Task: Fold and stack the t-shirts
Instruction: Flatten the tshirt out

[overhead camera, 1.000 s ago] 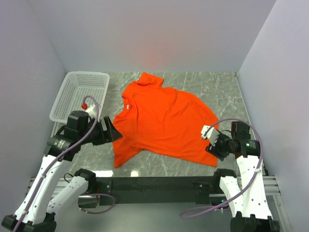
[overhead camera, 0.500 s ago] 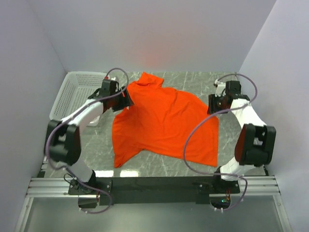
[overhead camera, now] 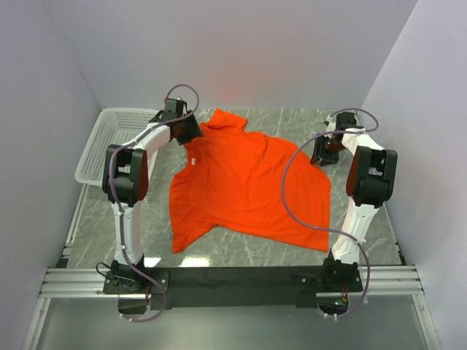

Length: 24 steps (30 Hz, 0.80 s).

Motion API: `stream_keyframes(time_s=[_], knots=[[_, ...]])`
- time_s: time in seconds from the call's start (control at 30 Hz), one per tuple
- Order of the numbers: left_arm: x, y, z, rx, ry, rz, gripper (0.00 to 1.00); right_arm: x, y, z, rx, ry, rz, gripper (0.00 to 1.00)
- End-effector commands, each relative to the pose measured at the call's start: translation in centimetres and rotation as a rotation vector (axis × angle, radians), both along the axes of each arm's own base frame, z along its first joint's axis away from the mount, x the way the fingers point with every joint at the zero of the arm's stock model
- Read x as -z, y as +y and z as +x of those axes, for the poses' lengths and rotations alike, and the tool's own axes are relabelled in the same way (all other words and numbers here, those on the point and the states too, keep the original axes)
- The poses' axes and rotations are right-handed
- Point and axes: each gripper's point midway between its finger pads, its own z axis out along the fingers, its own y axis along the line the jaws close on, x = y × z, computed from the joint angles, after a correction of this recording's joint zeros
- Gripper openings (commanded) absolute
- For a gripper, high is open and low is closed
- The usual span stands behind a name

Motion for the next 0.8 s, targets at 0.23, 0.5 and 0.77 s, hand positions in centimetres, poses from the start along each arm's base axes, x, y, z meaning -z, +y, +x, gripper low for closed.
stream_keyframes(time_s=[0.23,0.5,0.77], knots=[[4.4,-0.1,0.5,-0.005,0.122,0.037,0.60,0.2,1.3,0.8,-0.026,0.057,0.094,0.38],[7.0,3.0,-2.0,-0.080,0.216,0.113,0.50,-2.6,1.2,2.2,-0.044,-0.021,0.129,0.00],[4.3,5.9,-2.9,-0.141,0.146,0.100,0.48,-6.4,0.6,3.1,-0.064,-0.130,0.141,0.06]])
